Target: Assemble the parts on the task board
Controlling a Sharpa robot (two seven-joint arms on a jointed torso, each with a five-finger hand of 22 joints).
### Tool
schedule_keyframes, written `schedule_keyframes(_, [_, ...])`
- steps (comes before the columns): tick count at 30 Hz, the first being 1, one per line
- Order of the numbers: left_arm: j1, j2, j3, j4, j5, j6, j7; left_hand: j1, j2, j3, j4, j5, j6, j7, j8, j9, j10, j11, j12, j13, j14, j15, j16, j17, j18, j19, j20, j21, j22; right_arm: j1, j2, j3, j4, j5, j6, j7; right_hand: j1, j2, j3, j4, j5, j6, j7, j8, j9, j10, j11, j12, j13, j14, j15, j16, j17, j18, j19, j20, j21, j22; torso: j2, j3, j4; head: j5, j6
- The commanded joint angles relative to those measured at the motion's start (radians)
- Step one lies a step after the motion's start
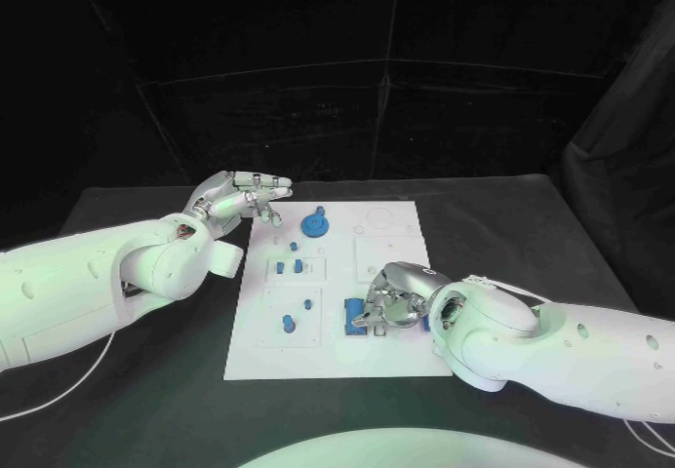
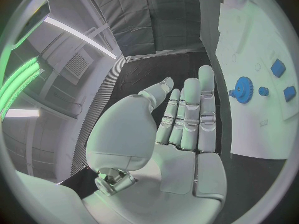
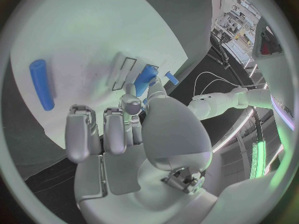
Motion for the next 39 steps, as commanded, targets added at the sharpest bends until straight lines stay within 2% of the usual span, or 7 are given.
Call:
schedule_keyframes(1, [0.001,-0.001,0.001,0.002,0.002,0.012,0.003,-0.006,0.000,-0.005,-0.001,0.004,-0.004,0.002,0.006,-0.001,-0.006,-0.001,0.006,-0.002,-0.007,-0.003,0.005,-0.001,0.013,-0.004,0.001,-0.005,-0.001,0.001,-0.004,0.000,0.005,-0.019,0.011,0.016,0.001,-0.004,-0.013,-0.001,0.010,0.007,0.001,0.000,0.003,0.008,0.000,0.001,0.000,0.058,0.000,0.001,0.018,0.003,0.006,0.001,0.005,0.108,0.000,0.0002,-0.0016,-0.001,-0.001])
schedule_keyframes(6, [0.001,-0.003,0.001,0.003,0.002,0.012,0.002,-0.006,0.000,-0.005,-0.001,0.004,-0.004,0.002,0.006,-0.001,-0.006,-0.001,0.006,-0.002,-0.007,-0.003,0.005,-0.001,0.013,-0.004,0.001,-0.005,-0.001,0.001,-0.025,0.000,0.017,0.001,-0.050,0.053,-0.025,-0.002,-0.034,0.017,0.016,-0.003,0.004,-0.008,0.004,0.006,0.002,-0.005,-0.003,0.057,0.002,-0.002,0.014,0.004,0.003,0.002,0.002,0.104,0.000,0.0008,-0.0010,-0.004,0.001])
schedule_keyframes(11, [0.001,-0.005,0.000,0.003,0.002,0.012,0.002,-0.006,0.000,-0.005,-0.001,0.004,-0.004,0.002,0.006,-0.001,-0.006,-0.001,0.006,-0.002,-0.007,-0.003,0.005,-0.001,0.013,-0.004,0.001,-0.005,-0.001,0.001,-0.091,0.000,0.047,0.064,-0.116,0.120,-0.030,0.011,-0.043,0.032,0.052,-0.030,0.013,-0.029,-0.002,0.000,0.009,-0.014,-0.006,0.057,0.007,-0.006,0.011,0.005,0.000,0.006,0.000,0.101,-0.001,0.0008,-0.0010,-0.008,0.002])
schedule_keyframes(15, [0.001,-0.006,0.000,0.003,0.002,0.012,0.002,-0.006,0.000,-0.005,-0.001,0.004,-0.004,0.002,0.006,-0.001,-0.006,-0.001,0.006,-0.002,-0.007,-0.003,0.005,-0.001,0.013,-0.004,0.001,-0.005,-0.001,0.002,-0.154,0.000,0.066,0.106,-0.118,0.148,-0.006,0.031,-0.041,0.027,0.086,-0.081,0.031,-0.072,-0.029,-0.026,0.024,-0.074,-0.048,0.053,0.017,-0.016,-0.002,0.008,-0.009,0.014,-0.009,0.090,-0.002,-0.0002,-0.0032,-0.012,0.004])
schedule_keyframes(18, [0.001,-0.006,-0.001,0.002,0.002,0.013,0.003,-0.006,0.000,-0.005,-0.001,0.004,-0.004,0.002,0.006,-0.001,-0.006,-0.001,0.006,-0.002,-0.007,-0.003,0.005,-0.001,0.013,-0.004,0.001,-0.005,-0.001,0.002,-0.213,0.001,0.076,0.106,-0.098,0.154,0.012,0.043,-0.044,0.020,0.090,-0.094,0.040,-0.094,-0.052,-0.037,0.032,-0.104,-0.070,0.051,0.025,-0.023,-0.010,0.009,-0.013,0.021,-0.014,0.084,-0.002,0.0010,-0.0093,-0.014,0.007])
schedule_keyframes(27, [0.001,-0.008,-0.003,0.005,0.002,0.013,0.003,-0.004,0.001,-0.005,-0.001,0.004,-0.004,0.002,0.007,-0.001,-0.008,-0.001,0.007,-0.002,-0.008,-0.002,0.006,-0.002,0.013,-0.005,0.001,-0.006,-0.002,0.002,-0.270,0.000,0.073,0.019,0.011,0.073,0.025,0.059,-0.058,0.016,0.110,-0.019,0.023,-0.070,-0.055,-0.024,0.019,-0.102,-0.069,0.054,0.017,-0.018,0.000,0.007,-0.004,0.018,-0.006,0.097,-0.001,0.0027,-0.0168,-0.022,0.008])
schedule_keyframes(39, [0.001,-0.009,-0.004,0.006,0.002,0.015,0.003,-0.004,0.001,-0.005,-0.001,0.004,-0.004,0.002,0.007,-0.001,-0.008,-0.001,0.007,-0.002,-0.008,-0.002,0.006,-0.002,0.013,-0.005,0.001,-0.006,-0.002,0.001,-0.246,0.000,0.038,-0.052,0.084,0.023,0.008,0.063,-0.080,0.031,0.105,0.006,0.015,-0.060,-0.048,-0.018,0.012,-0.107,-0.072,0.054,0.011,-0.021,-0.001,0.007,-0.003,0.013,-0.006,0.098,-0.002,0.0011,-0.0118,-0.026,0.007])
